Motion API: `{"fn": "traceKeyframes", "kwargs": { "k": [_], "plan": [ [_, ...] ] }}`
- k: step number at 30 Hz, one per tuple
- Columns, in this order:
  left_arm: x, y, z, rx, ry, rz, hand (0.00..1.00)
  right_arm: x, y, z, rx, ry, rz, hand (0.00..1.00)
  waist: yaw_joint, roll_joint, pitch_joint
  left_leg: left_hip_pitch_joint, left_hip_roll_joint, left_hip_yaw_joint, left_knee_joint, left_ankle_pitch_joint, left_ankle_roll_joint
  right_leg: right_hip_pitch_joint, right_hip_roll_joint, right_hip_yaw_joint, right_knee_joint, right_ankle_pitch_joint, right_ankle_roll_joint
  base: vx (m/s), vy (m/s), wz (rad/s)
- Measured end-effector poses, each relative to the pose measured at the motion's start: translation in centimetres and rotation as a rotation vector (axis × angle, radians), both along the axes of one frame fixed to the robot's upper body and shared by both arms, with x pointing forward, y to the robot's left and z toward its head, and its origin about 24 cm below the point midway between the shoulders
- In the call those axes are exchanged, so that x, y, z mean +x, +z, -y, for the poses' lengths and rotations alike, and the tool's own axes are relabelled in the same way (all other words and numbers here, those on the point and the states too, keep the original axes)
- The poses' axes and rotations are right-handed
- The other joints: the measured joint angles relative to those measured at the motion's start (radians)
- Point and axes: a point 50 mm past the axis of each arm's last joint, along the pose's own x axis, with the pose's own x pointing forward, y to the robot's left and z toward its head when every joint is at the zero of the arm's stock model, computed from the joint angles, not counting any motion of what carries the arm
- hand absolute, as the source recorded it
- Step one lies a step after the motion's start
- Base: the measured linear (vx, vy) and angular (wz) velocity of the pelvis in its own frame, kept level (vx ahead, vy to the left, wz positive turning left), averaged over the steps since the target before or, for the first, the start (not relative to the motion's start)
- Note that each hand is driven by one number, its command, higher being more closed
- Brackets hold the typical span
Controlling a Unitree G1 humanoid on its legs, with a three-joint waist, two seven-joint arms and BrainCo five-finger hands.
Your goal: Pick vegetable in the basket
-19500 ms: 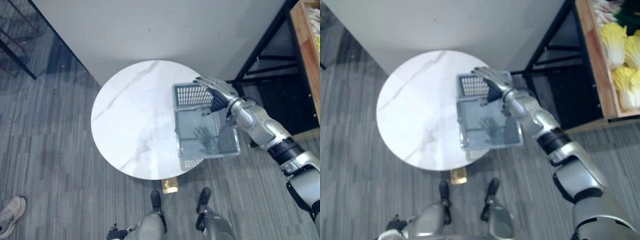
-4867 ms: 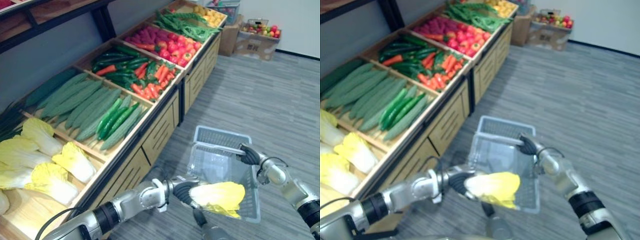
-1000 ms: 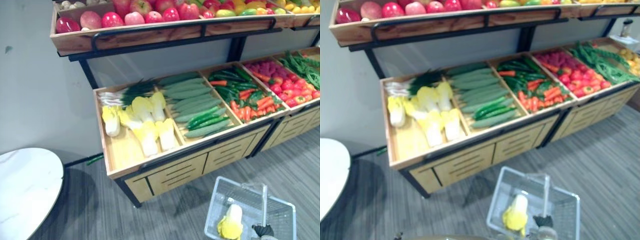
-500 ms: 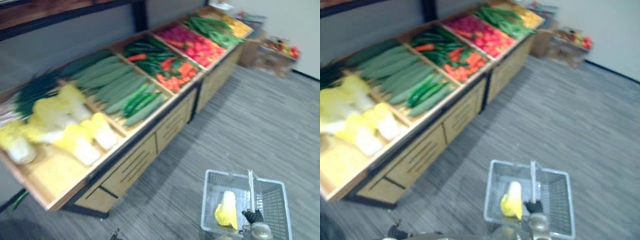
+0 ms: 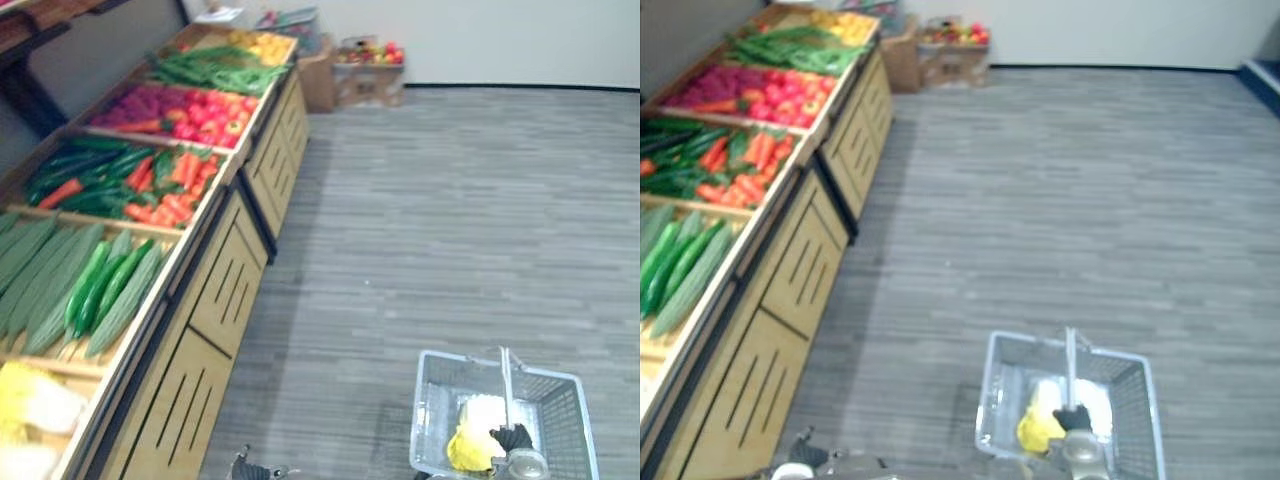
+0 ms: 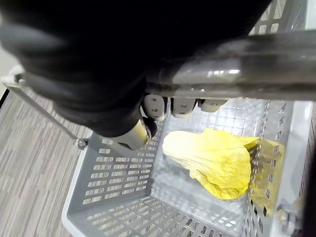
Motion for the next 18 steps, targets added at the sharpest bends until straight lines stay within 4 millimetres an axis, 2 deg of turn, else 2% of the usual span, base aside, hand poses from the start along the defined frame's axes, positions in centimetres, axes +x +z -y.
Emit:
{"fn": "traceKeyframes", "kwargs": {
  "k": [1, 2, 3, 4, 6, 11, 15, 18],
  "plan": [
    [0.05, 0.01, 0.08, -0.003, -0.002, 0.004, 0.00, -0.15, -0.07, -0.07, 0.002, 0.000, -0.003, 1.00, 0.002, 0.006, -0.003, 0.020, -0.019, -0.078, -0.034, -0.019, -0.026, -0.003, 0.008, 0.027, -0.034, 0.014, 0.020, 0.03, 0.160, -0.58],
    [0.15, 0.04, 0.01, -0.003, -0.012, 0.006, 0.00, -0.14, -0.07, -0.13, 0.004, 0.002, 0.001, 1.00, -0.001, 0.001, 0.000, 0.022, -0.033, -0.104, -0.052, -0.021, -0.028, -0.003, 0.001, 0.033, -0.057, 0.027, 0.025, 0.04, 0.190, -0.38],
    [0.41, 0.19, -0.46, 0.012, -0.029, 0.011, 0.00, -0.19, -0.08, -0.15, 0.006, -0.004, 0.006, 1.00, -0.005, -0.019, 0.013, 0.014, -0.060, -0.141, -0.077, -0.028, -0.018, -0.004, -0.015, 0.037, -0.105, 0.066, 0.035, 0.01, 0.146, -0.08],
    [0.47, 0.26, -0.65, 0.016, -0.028, 0.015, 0.00, -0.22, -0.07, -0.08, 0.007, -0.011, 0.006, 1.00, -0.004, -0.026, 0.016, 0.004, -0.073, -0.140, -0.083, -0.033, -0.008, -0.008, -0.025, 0.037, -0.123, 0.086, 0.044, -0.03, 0.188, -0.07],
    [0.56, 0.31, -0.63, 0.016, -0.032, 0.023, 0.00, -0.01, 0.02, -0.01, 0.007, -0.017, 0.012, 1.00, 0.003, -0.028, 0.016, -0.004, -0.092, -0.131, -0.086, -0.045, 0.011, -0.016, -0.042, 0.049, -0.138, 0.112, 0.060, -0.03, 0.138, -0.06],
    [0.58, 0.28, -0.45, 0.013, -0.041, 0.022, 0.00, 0.34, 0.11, -0.16, 0.000, 0.011, 0.016, 1.00, 0.022, -0.016, 0.015, 0.002, -0.105, -0.120, -0.086, -0.052, 0.020, -0.023, -0.048, 0.066, -0.138, 0.115, 0.064, -0.03, 0.024, -0.10],
    [0.50, 0.22, -0.38, 0.010, -0.040, 0.018, 0.00, 0.39, 0.15, -0.05, 0.000, 0.014, 0.015, 1.00, 0.024, -0.026, 0.017, -0.006, -0.117, -0.128, -0.076, -0.070, 0.030, -0.025, -0.059, 0.066, -0.139, 0.113, 0.070, 0.01, 0.012, 0.02],
    [0.66, 0.18, -0.32, 0.008, -0.042, 0.016, 0.00, 0.28, 0.28, 0.56, -0.003, -0.032, 0.024, 1.00, 0.024, -0.024, 0.013, -0.038, -0.145, -0.148, -0.010, -0.134, 0.063, -0.058, -0.097, 0.061, -0.044, 0.065, 0.109, 0.08, 0.112, 0.15]
  ]
}}
